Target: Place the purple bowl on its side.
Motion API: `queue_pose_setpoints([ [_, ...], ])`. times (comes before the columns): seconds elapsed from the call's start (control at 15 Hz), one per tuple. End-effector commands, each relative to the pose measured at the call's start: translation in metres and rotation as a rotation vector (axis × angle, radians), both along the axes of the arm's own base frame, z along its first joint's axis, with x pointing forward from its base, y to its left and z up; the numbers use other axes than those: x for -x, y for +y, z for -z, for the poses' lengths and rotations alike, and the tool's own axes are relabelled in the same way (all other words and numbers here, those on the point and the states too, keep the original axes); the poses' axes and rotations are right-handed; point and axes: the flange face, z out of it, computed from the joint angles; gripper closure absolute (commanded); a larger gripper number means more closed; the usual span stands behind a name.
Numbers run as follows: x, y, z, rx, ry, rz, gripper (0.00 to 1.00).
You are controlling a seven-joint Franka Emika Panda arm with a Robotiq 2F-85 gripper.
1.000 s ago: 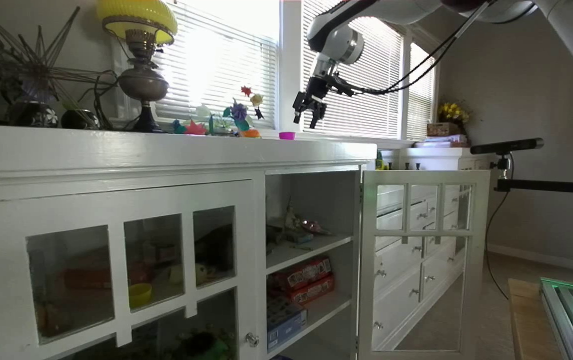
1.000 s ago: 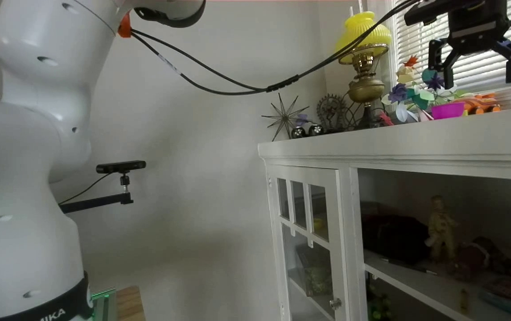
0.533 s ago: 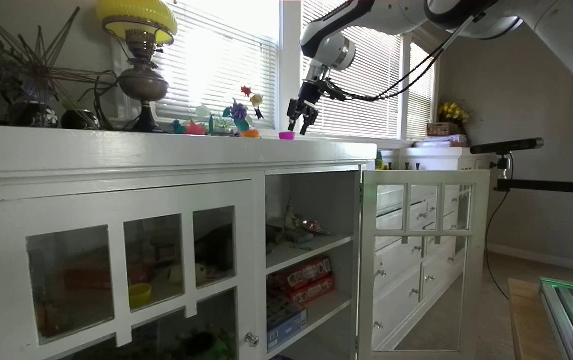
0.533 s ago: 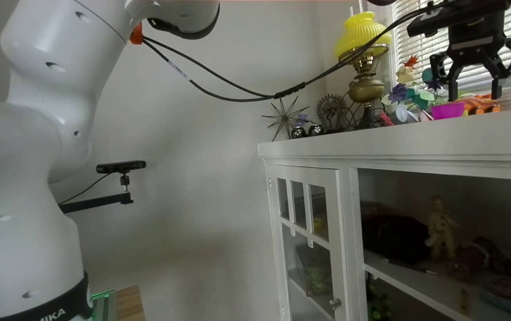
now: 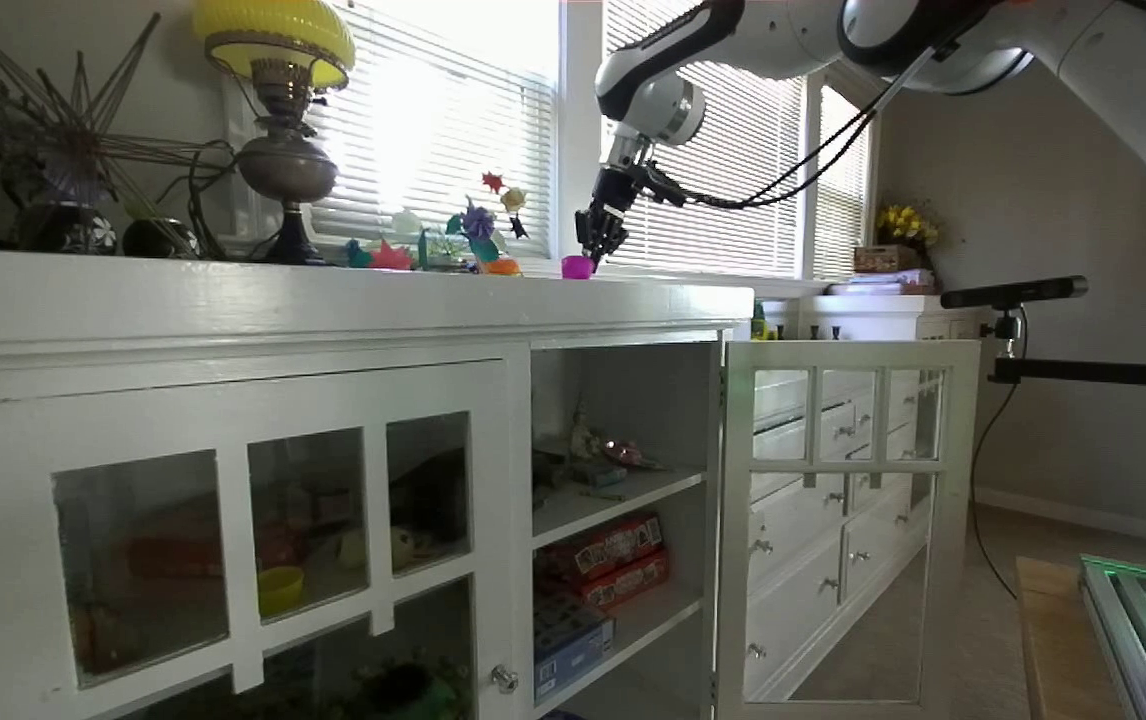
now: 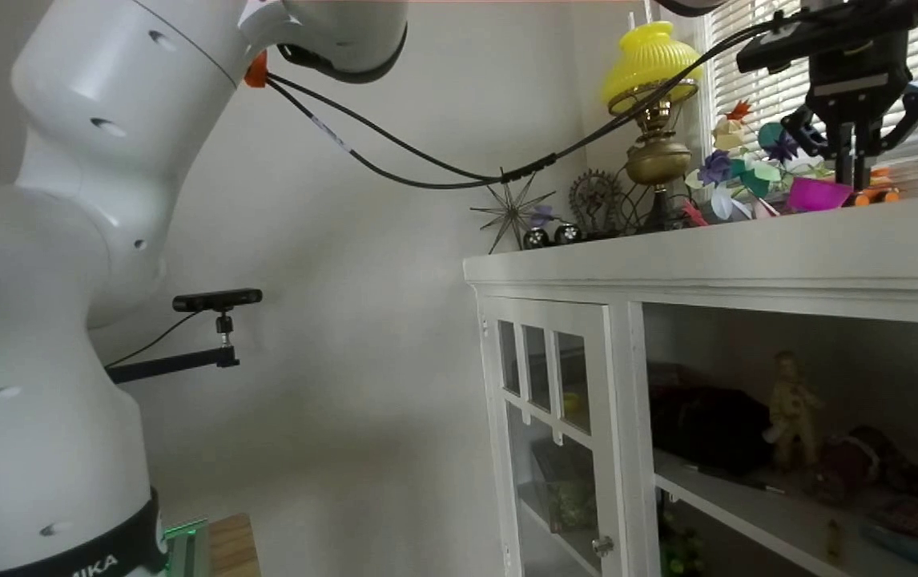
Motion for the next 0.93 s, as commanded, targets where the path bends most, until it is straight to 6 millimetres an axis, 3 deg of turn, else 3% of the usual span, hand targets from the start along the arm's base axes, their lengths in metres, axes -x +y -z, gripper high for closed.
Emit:
queue_pose_setpoints([
  [0.0, -0.006, -0.002, -0.002, -0.032, -0.001, 0.009, 1.00],
  [0.2, -0.007, 0.001, -0.005, -0.034, -0.002, 0.006, 0.90],
  [0.4, -0.008, 0.004, -0.006, -0.035, 0.001, 0.001, 0.98],
  [0.87, -0.001, 0.002, -0.063, 0.138, -0.111, 0.057, 0.98],
])
